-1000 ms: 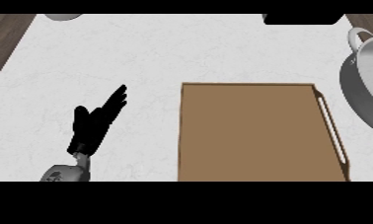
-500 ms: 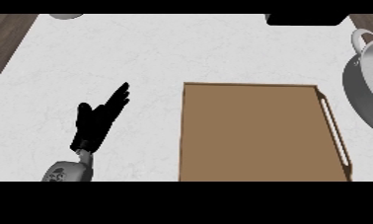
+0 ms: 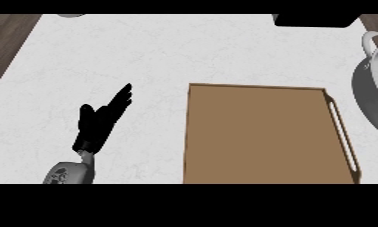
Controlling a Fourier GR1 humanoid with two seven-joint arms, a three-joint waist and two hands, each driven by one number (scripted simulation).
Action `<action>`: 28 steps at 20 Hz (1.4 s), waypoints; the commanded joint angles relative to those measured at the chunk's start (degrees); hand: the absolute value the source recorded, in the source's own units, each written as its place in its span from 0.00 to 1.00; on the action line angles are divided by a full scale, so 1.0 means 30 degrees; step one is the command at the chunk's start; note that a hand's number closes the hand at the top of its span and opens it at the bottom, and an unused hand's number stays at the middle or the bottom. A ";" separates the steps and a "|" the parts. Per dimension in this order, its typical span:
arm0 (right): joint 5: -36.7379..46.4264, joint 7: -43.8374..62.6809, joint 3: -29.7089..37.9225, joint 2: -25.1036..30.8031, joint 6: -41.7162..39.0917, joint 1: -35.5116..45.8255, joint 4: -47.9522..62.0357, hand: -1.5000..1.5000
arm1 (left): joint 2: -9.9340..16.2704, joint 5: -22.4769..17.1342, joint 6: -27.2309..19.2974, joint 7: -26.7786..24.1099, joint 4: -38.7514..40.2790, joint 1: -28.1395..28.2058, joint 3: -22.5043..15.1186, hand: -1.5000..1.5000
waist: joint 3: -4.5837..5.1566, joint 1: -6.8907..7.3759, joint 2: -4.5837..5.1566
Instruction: Pick the cupcake from the tray and place it in the pot
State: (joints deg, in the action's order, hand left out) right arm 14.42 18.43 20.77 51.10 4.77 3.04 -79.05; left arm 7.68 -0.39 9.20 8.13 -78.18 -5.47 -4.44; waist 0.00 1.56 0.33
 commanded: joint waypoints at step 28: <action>0.2404 -0.0713 -0.0648 -0.3531 0.3104 1.2299 1.2789 0.00 | -0.0084 0.0439 -0.0145 0.0276 -0.0255 0.0212 0.0088 0.50 | -0.0067 -0.0209 -0.0040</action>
State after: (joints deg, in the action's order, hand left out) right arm 25.36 19.95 13.07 41.53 6.18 37.65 -39.35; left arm 7.01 0.12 9.06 9.36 -78.98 -5.63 -4.05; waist -0.22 1.45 0.39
